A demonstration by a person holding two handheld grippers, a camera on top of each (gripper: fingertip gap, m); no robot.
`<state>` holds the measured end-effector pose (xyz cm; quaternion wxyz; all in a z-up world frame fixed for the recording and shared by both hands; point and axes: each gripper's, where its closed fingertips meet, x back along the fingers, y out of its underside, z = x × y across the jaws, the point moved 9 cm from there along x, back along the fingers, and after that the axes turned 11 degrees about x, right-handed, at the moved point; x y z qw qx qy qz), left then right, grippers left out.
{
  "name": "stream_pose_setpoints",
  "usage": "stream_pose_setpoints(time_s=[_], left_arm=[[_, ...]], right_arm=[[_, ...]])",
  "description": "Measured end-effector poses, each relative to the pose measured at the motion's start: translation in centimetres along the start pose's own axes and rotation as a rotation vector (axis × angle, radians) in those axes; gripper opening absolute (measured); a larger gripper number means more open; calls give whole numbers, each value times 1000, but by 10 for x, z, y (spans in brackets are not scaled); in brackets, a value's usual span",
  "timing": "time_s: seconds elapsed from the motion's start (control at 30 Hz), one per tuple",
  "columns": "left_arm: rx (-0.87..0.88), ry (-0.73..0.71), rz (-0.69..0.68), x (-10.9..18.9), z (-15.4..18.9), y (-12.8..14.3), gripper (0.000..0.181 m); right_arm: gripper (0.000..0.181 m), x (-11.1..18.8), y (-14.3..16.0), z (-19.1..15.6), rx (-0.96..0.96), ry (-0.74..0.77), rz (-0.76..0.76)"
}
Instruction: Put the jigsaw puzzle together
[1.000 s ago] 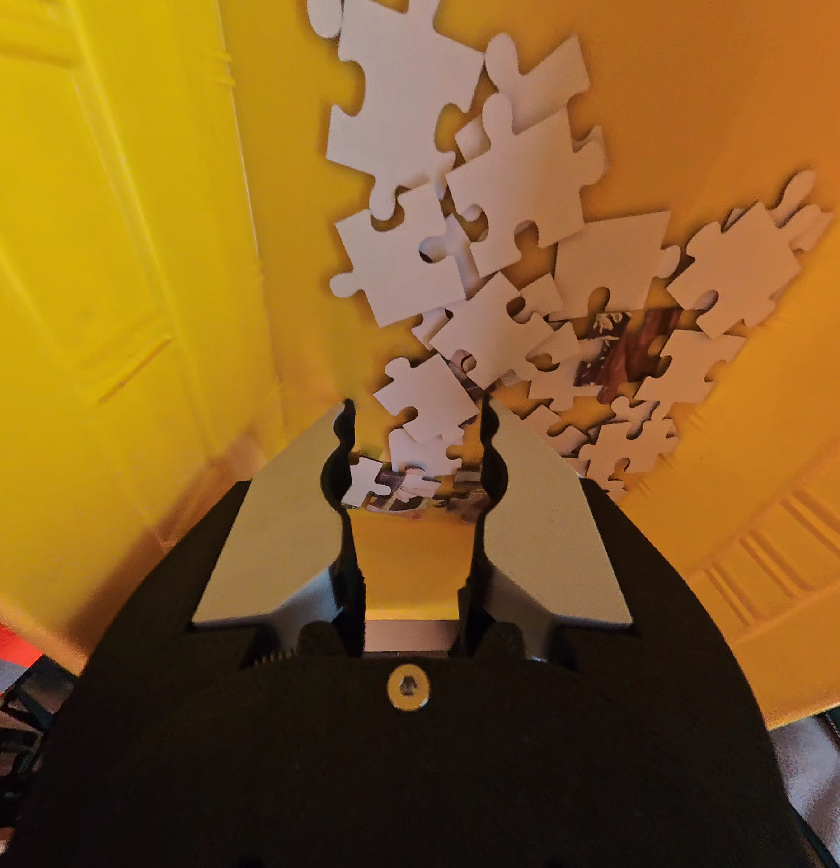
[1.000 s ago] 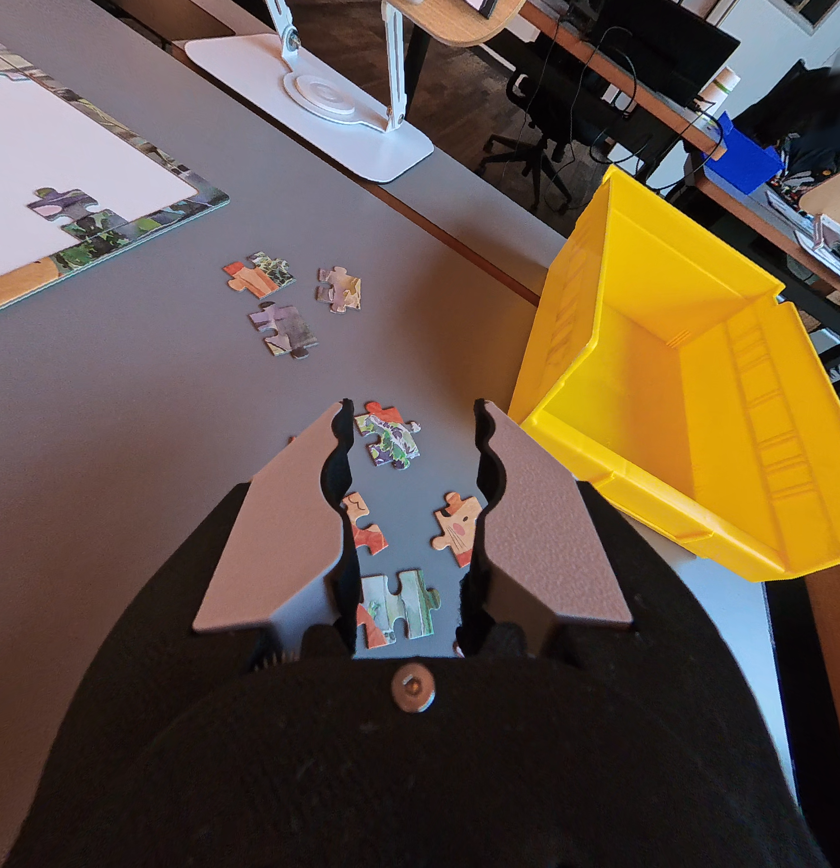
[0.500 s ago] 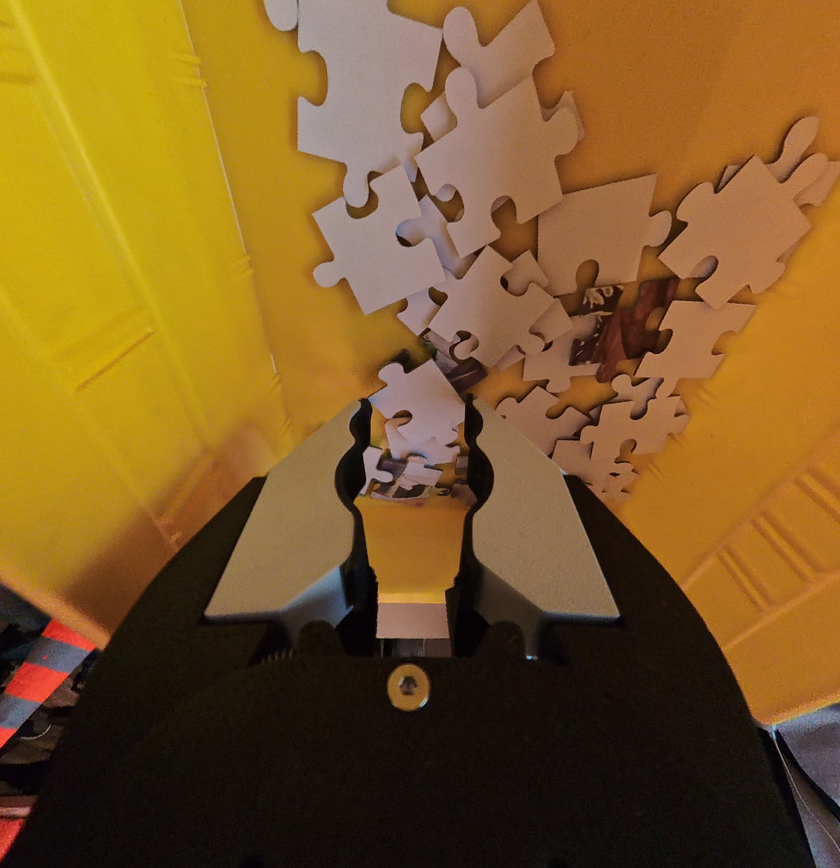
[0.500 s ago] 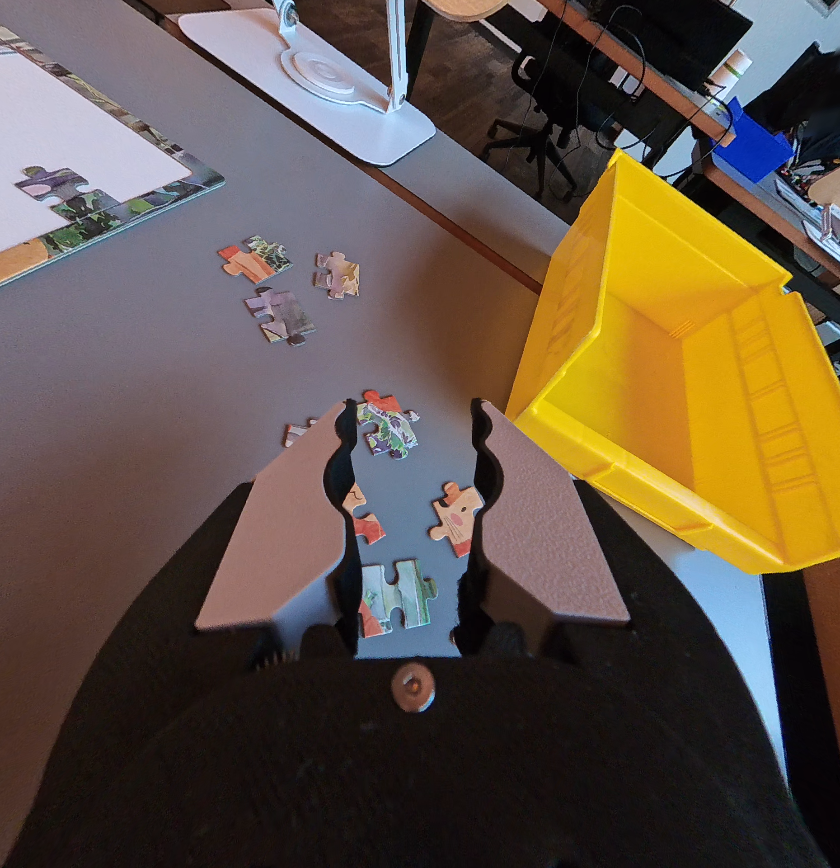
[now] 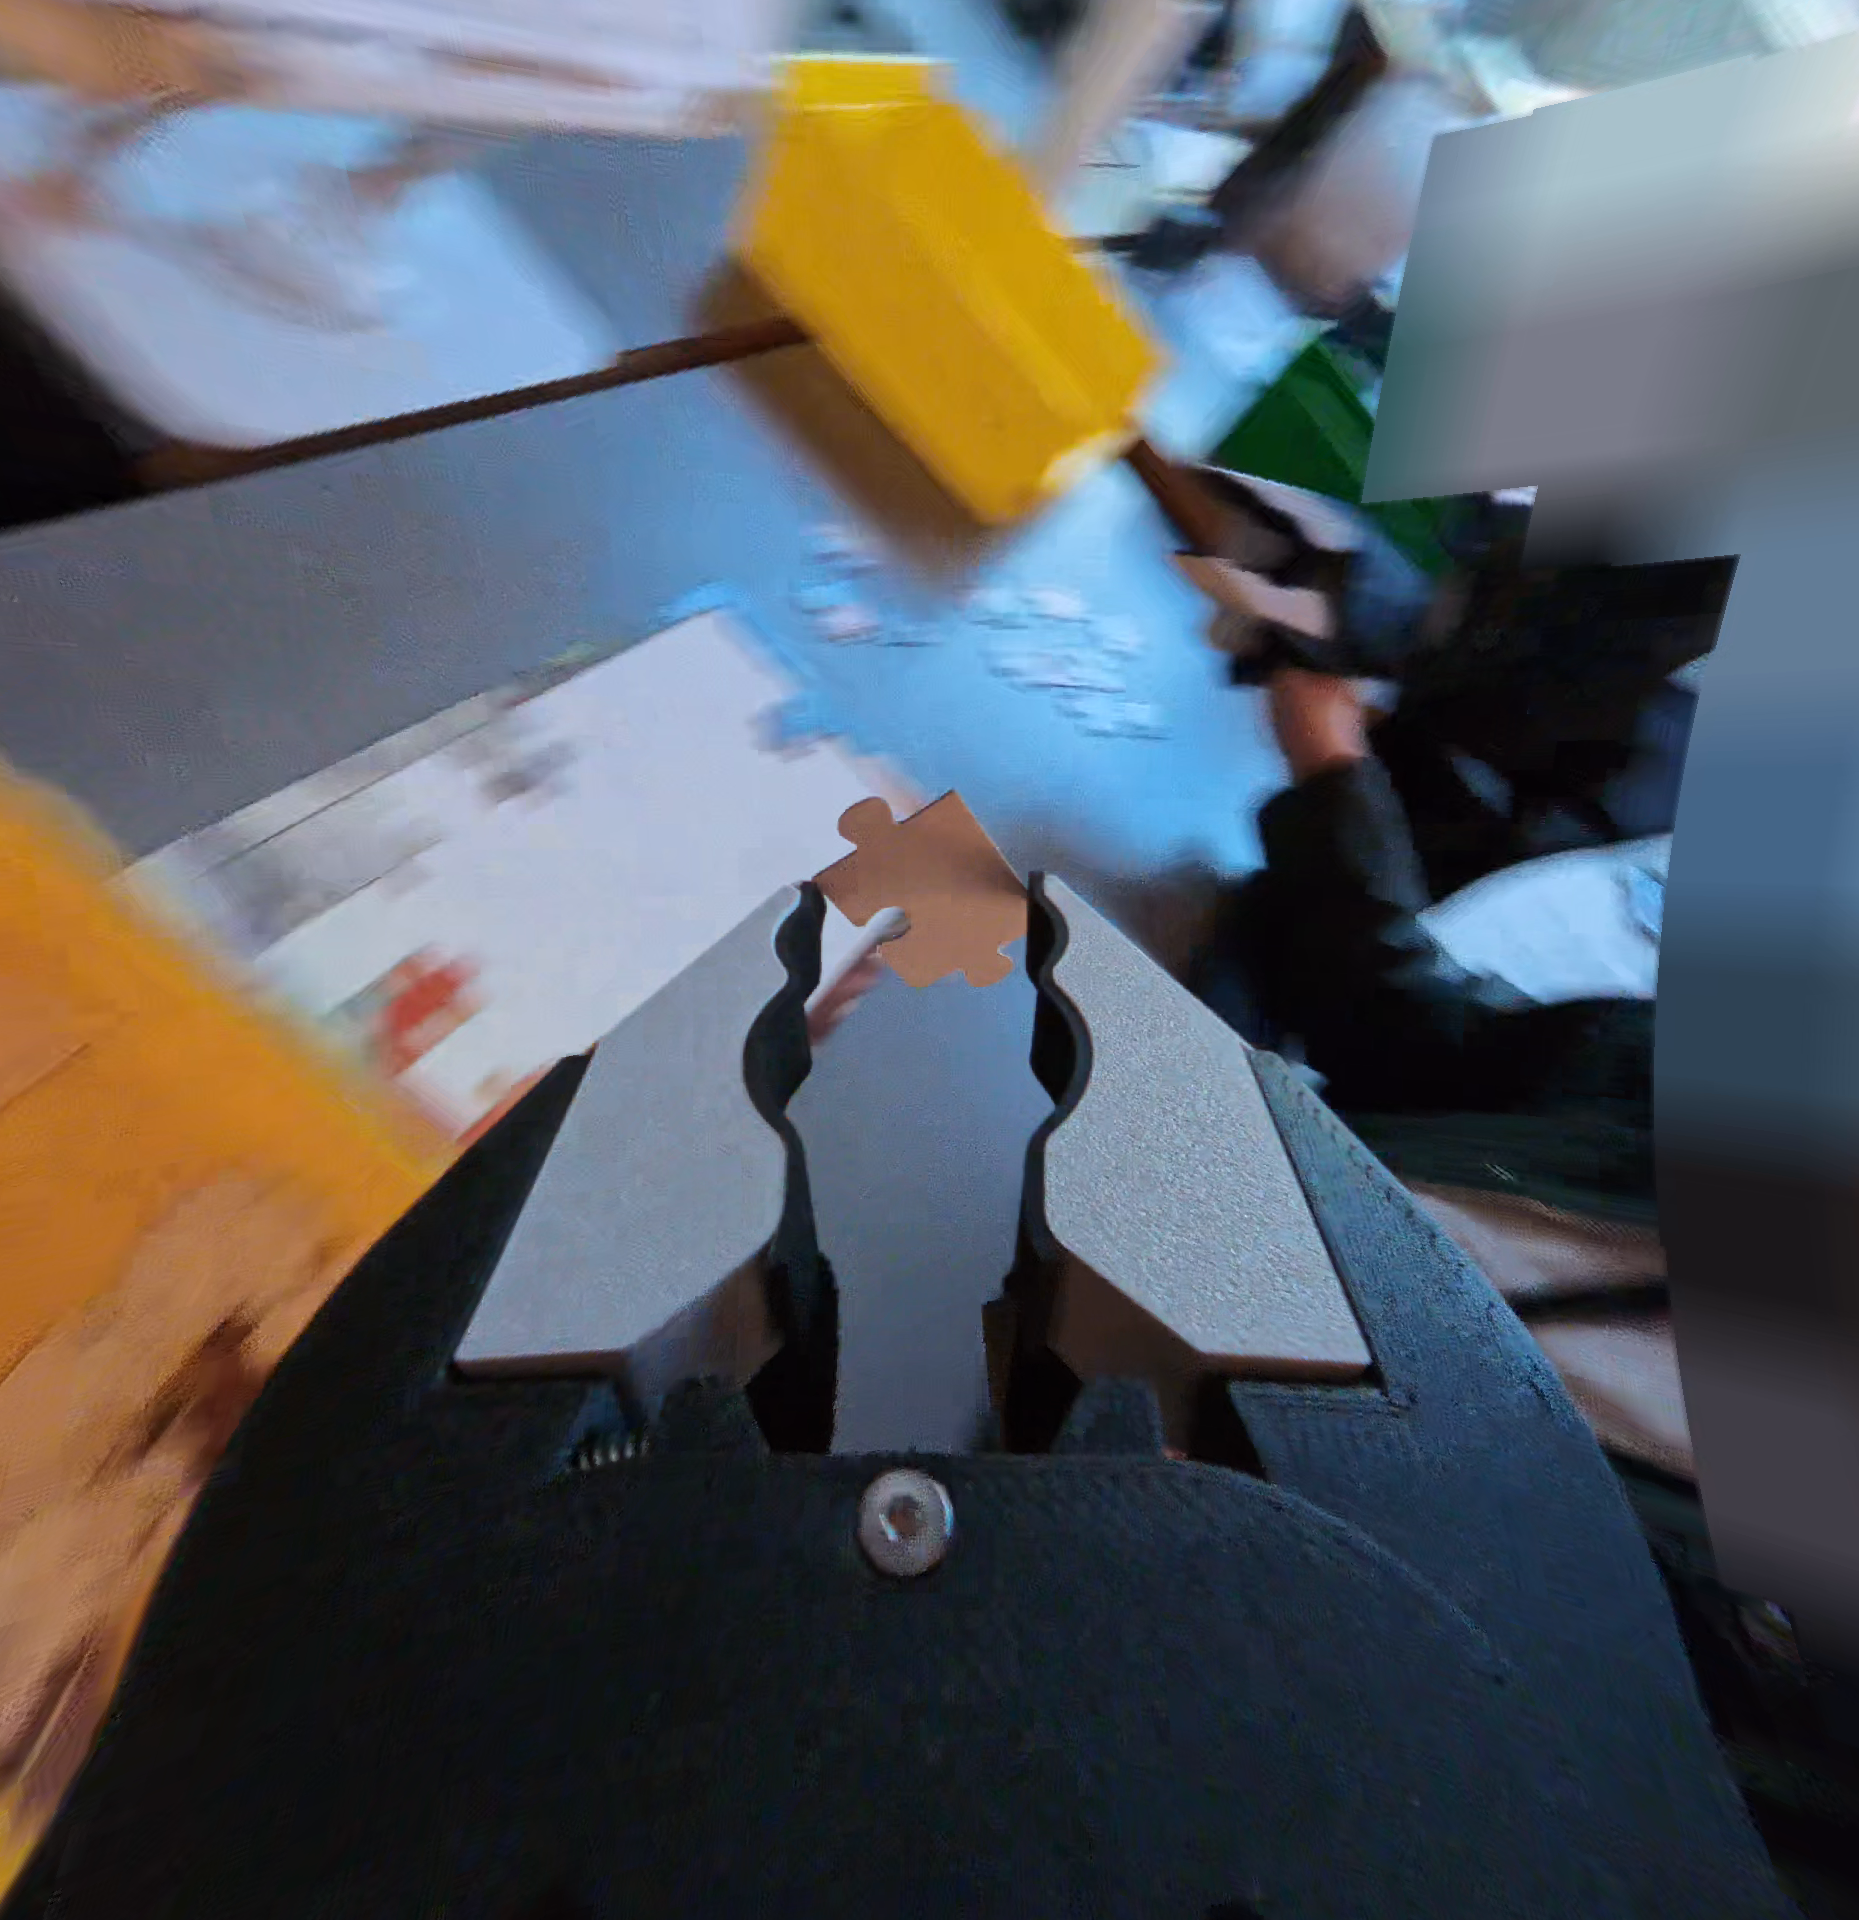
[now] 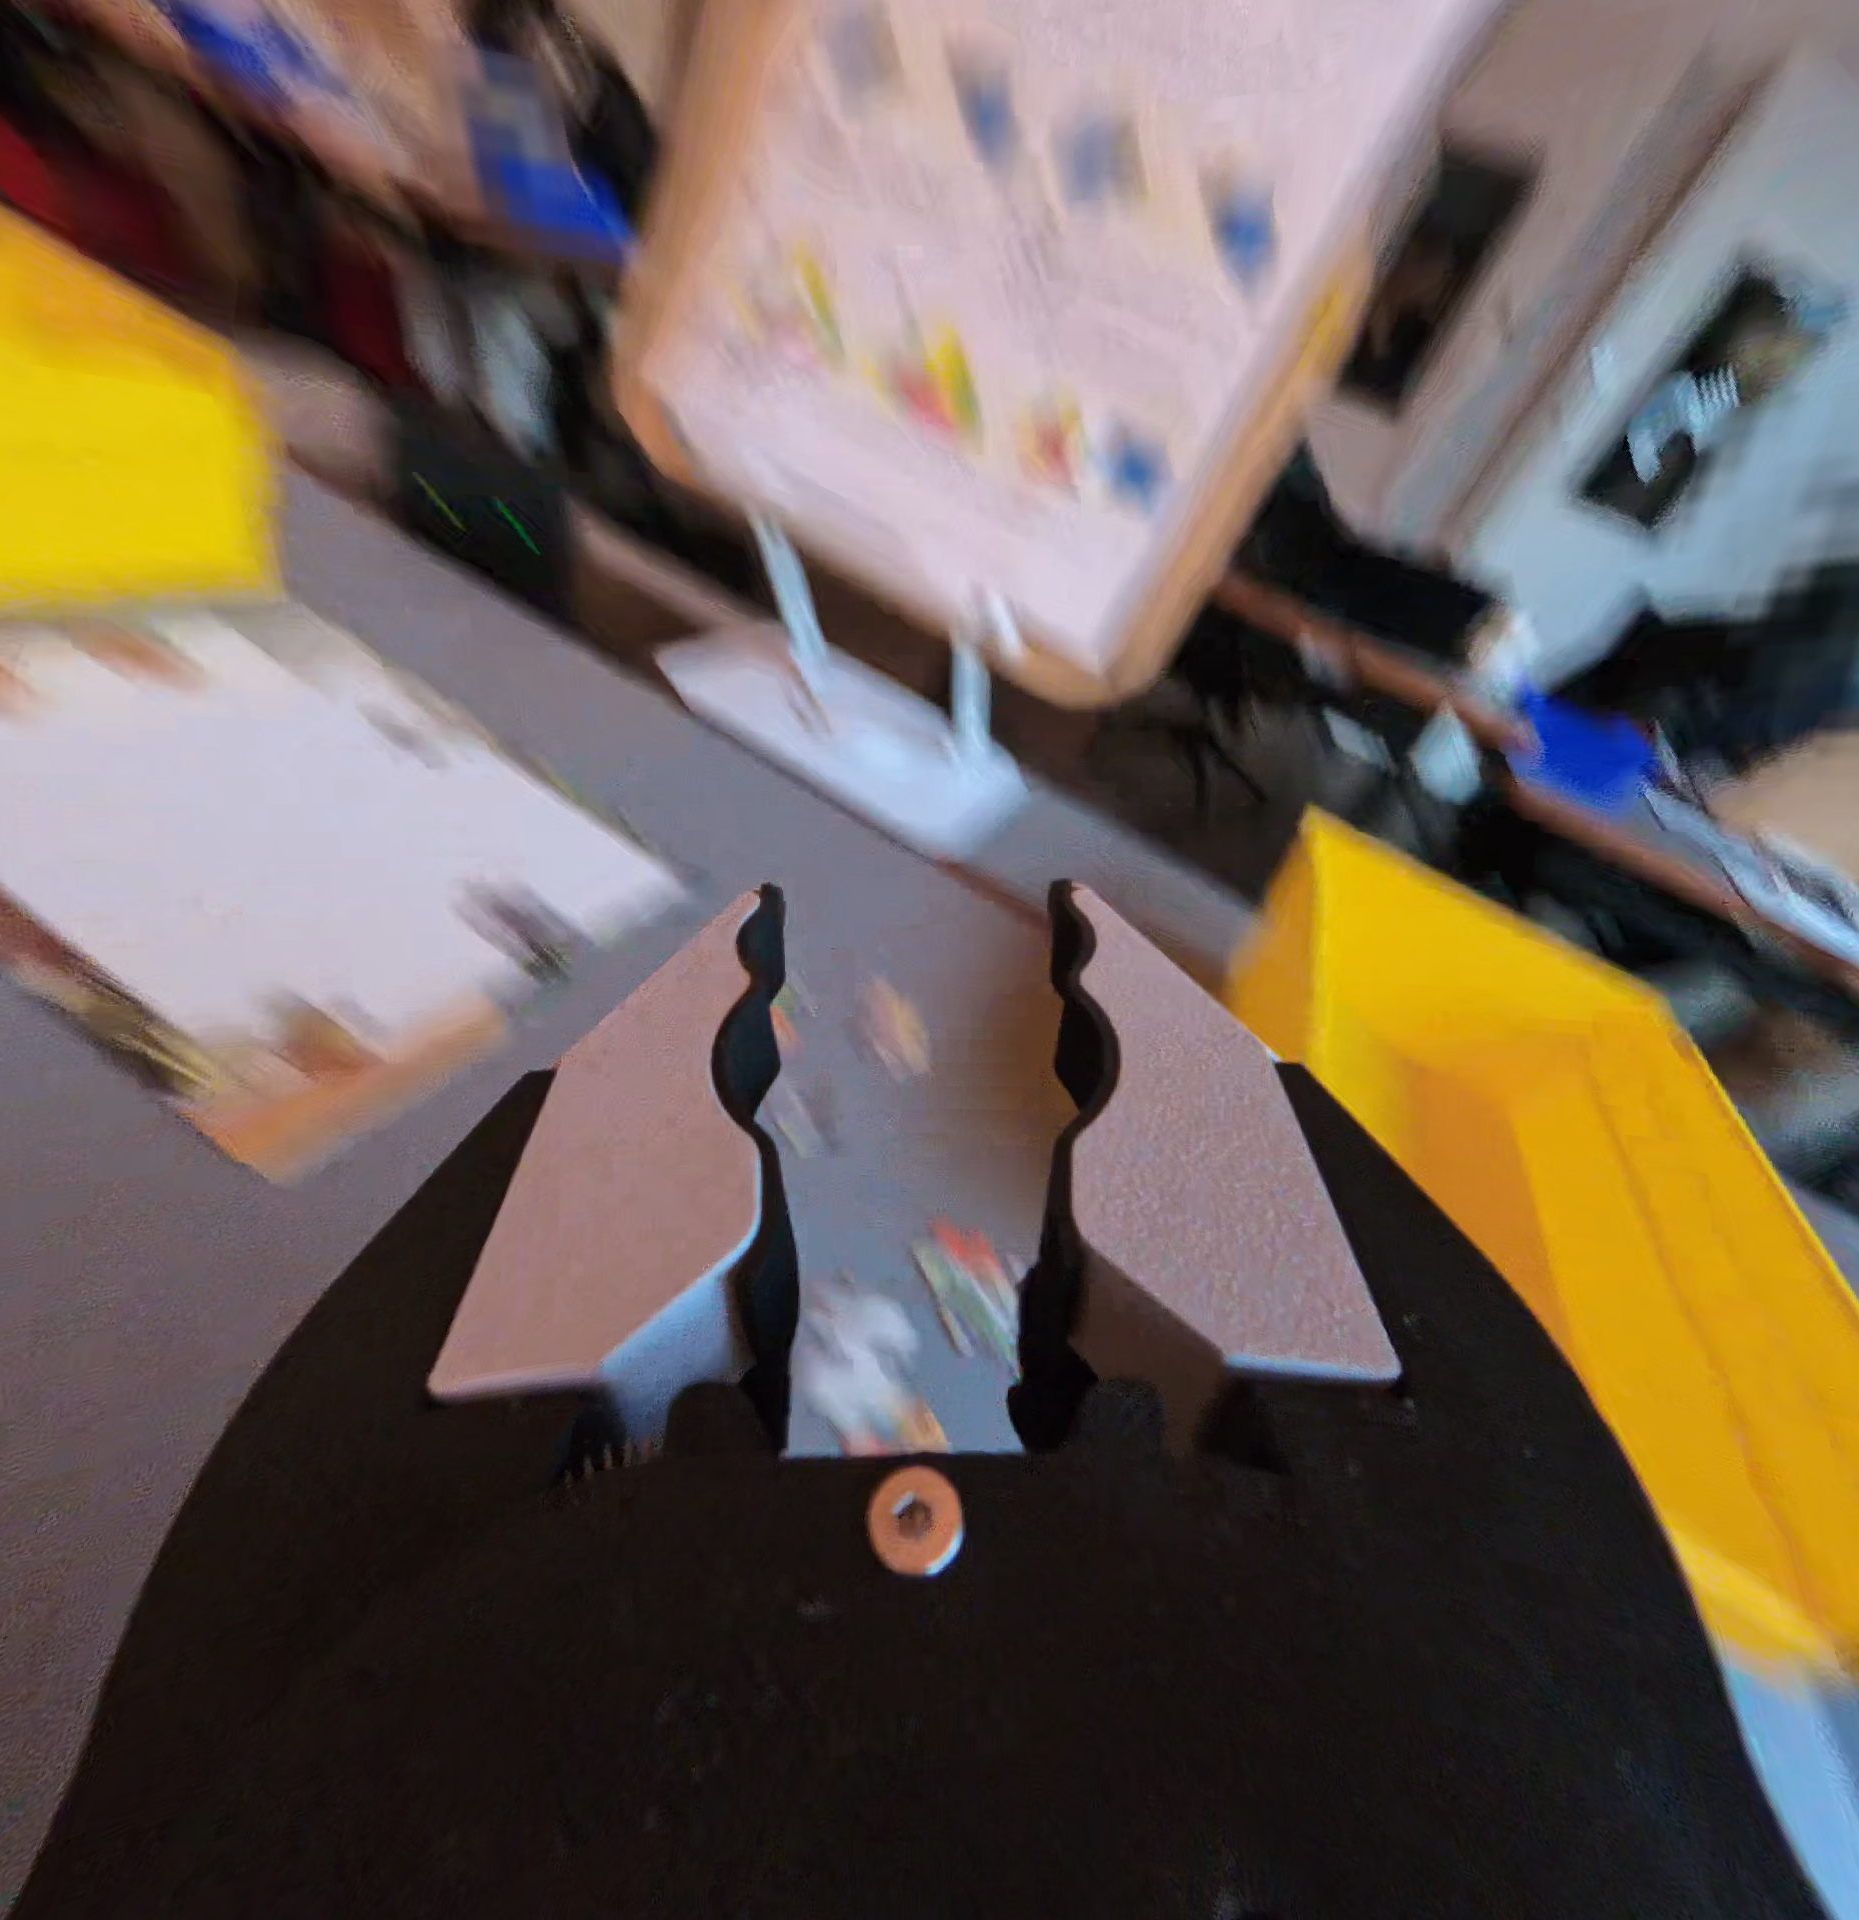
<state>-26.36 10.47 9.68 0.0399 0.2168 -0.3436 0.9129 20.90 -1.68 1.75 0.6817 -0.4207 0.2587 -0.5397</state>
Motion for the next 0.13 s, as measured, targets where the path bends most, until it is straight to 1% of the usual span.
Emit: stream_pose_setpoints(time_s=[0.07,0.13], left_arm=[[-103,217,-62,-27,31,0,37],[-129,438,-150,-52,51,3,37]], right_arm=[[51,5,-63,-31,-1,-119,285],[49,4,-112,-70,55,-264,490]])
